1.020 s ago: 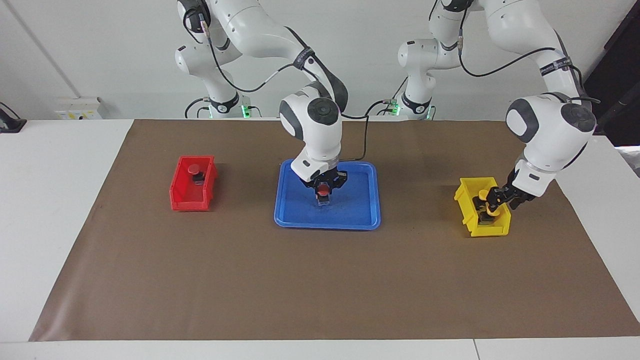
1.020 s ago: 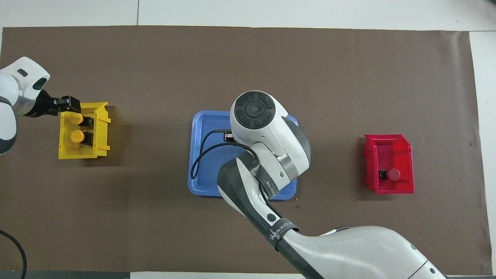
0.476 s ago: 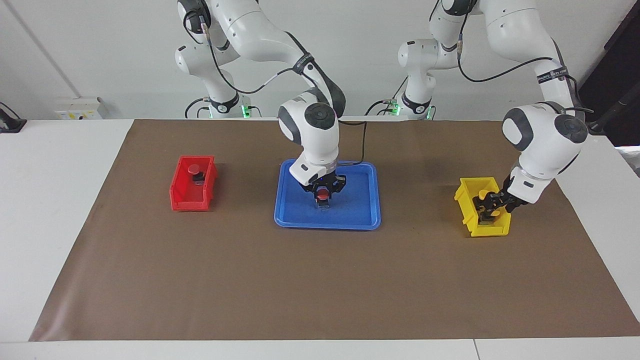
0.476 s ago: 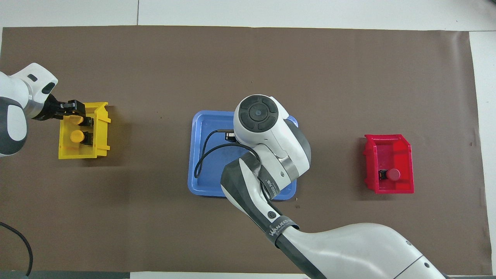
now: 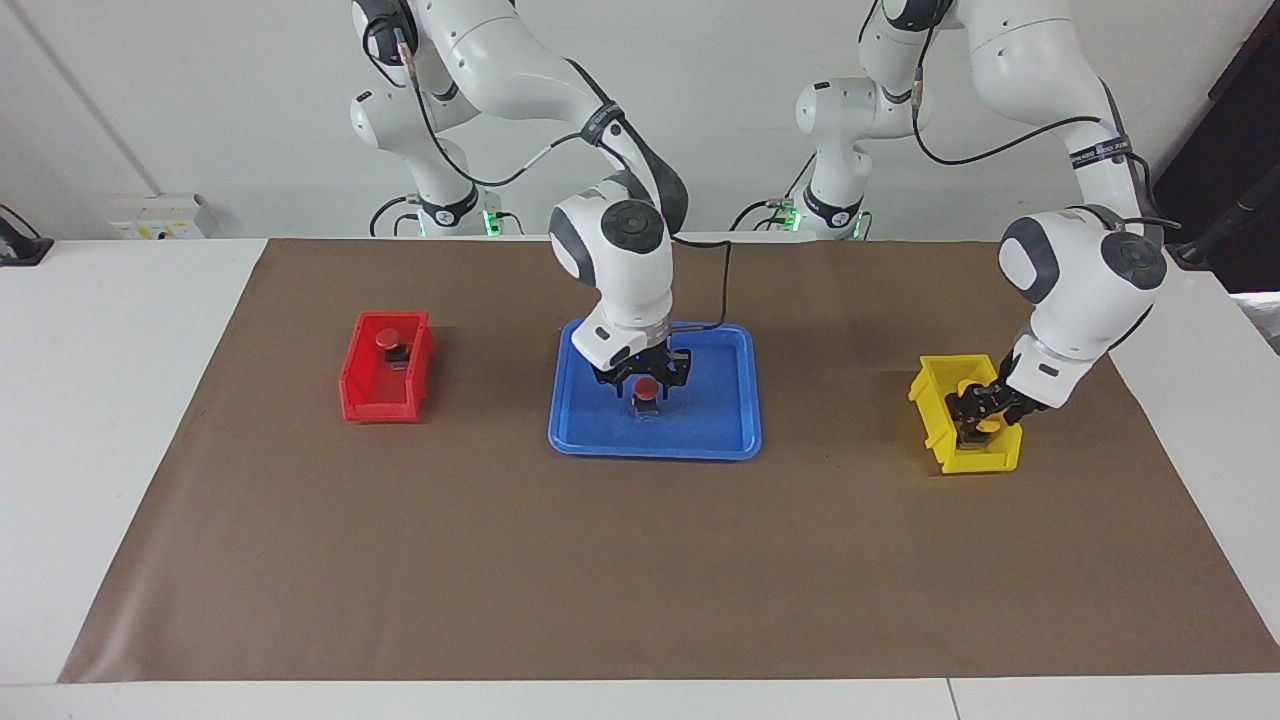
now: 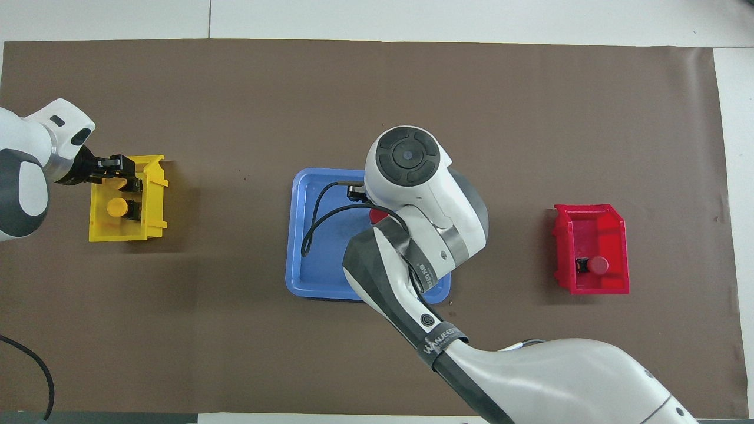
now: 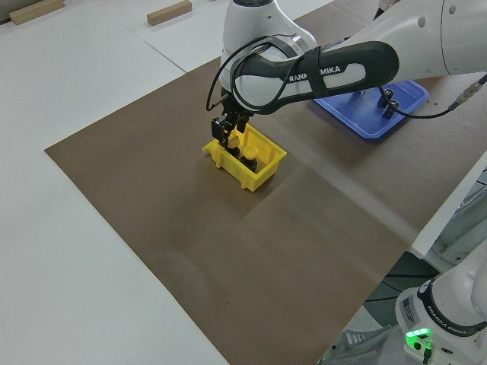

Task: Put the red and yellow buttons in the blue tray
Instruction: 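Release the red button in the tray while the left gripper lifts the yellow button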

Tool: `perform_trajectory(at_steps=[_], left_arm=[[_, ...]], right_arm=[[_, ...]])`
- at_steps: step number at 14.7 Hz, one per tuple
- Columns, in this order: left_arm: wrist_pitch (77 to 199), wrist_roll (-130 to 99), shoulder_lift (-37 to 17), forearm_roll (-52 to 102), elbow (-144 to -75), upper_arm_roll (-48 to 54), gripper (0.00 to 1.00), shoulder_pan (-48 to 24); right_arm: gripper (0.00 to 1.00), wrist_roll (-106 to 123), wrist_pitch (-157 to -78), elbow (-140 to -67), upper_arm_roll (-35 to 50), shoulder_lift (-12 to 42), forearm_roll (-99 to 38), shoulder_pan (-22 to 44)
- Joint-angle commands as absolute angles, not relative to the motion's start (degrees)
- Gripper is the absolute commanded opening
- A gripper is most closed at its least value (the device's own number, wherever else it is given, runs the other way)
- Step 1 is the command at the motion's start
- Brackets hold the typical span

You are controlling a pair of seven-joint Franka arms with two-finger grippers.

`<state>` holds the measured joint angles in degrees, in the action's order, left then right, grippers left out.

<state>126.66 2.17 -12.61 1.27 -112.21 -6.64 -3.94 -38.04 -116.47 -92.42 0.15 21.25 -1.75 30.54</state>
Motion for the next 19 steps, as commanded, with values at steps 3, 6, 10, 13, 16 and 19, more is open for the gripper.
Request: perform_trajectory(at_steps=[3,6,10,13,16,19], left_arm=[[128.32,2.90,-11.43,2.02,-114.17,-6.77,0.59,-3.96],[128.32,2.99,-11.51,2.02,-114.08,-6.77,0.07,-3.43],[122.73,2.73,-11.95,2.81,-108.40,-6.77,0.01,-3.34],[109.47,1.94,-12.04,5.53,-96.72,-6.85,0.01,-3.60],[99.96,-2.18,-15.28,5.10,-86.69,-6.42,0.02,-8.48],[104.03,-15.77,-14.95,5.89,-88.84,-6.24,0.01,-18.25]], right_arm=[[0.72,-22.45,-103.27,-103.49,0.88,1.89,-1.41,18.13],[0.72,-9.35,-106.25,-117.91,0.88,-8.85,-1.58,10.57],[0.70,0.07,-117.67,-131.21,0.79,-13.45,-1.58,2.92],[0.68,1.84,-118.30,-131.57,0.79,-11.61,-1.58,-1.13],[0.64,3.59,-119.79,-133.68,0.79,-10.90,-1.58,-1.40],[0.63,8.16,-123.13,-135.52,0.79,-9.93,-1.58,-4.21]])
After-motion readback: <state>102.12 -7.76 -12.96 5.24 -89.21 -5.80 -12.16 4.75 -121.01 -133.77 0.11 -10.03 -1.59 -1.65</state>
